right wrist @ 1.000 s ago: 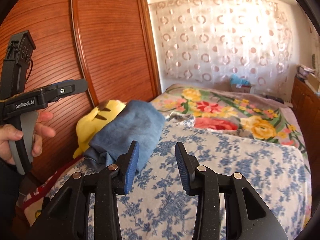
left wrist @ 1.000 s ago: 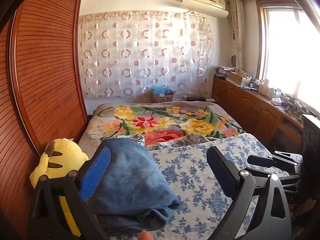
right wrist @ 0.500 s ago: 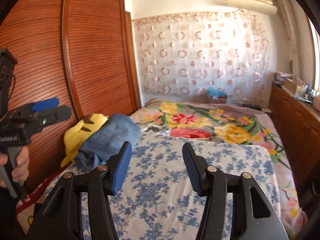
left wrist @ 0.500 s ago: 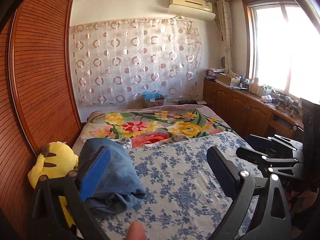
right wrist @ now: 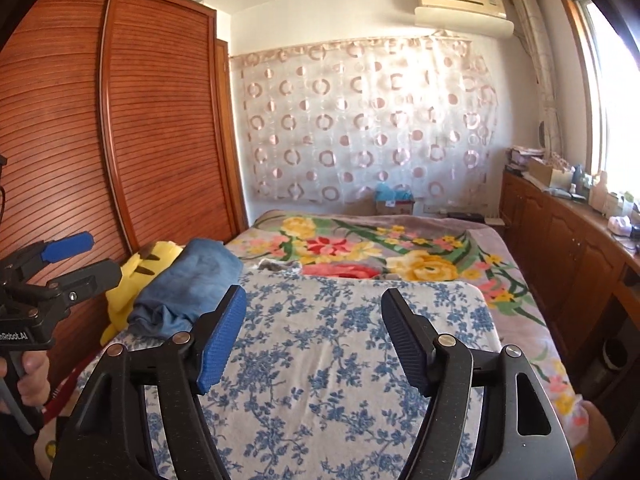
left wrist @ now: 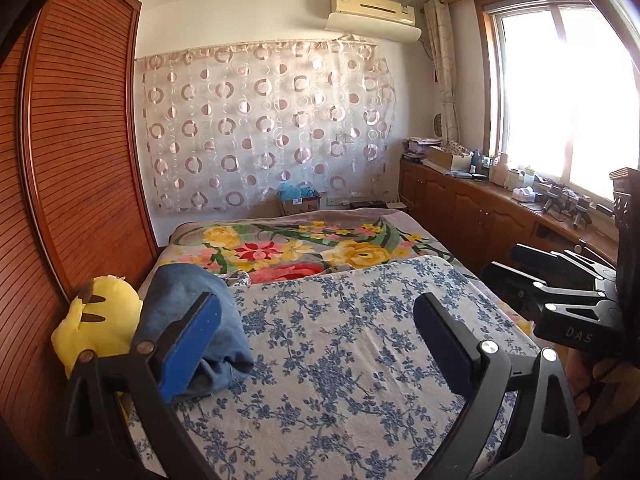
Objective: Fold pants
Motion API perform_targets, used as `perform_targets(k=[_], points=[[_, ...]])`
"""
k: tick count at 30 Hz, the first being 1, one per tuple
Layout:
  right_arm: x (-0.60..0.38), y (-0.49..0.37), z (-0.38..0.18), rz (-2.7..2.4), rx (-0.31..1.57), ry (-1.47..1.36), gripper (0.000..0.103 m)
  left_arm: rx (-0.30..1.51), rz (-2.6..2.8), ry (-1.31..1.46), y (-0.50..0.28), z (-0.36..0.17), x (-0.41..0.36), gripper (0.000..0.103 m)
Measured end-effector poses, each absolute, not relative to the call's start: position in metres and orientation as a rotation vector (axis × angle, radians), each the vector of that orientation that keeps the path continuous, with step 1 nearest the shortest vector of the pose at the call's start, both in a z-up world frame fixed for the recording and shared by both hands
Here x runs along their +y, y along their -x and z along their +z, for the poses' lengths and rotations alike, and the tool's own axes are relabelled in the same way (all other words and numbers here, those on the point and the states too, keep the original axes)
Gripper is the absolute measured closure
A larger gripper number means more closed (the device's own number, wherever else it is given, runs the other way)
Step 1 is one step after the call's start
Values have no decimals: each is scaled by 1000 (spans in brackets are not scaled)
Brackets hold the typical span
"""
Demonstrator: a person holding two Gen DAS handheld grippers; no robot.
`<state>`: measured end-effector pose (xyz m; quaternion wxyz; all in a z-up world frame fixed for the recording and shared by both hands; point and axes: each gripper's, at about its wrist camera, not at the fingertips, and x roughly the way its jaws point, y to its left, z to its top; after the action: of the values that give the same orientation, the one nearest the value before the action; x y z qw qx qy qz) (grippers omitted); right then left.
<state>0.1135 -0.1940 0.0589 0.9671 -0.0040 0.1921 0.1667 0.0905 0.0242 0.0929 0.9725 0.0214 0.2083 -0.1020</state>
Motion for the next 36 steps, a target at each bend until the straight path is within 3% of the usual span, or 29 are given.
perform_targets(k=[36], points=[[-221,-43,48,247,356,-5,31,463,-140,-8,-43,63,27,5]])
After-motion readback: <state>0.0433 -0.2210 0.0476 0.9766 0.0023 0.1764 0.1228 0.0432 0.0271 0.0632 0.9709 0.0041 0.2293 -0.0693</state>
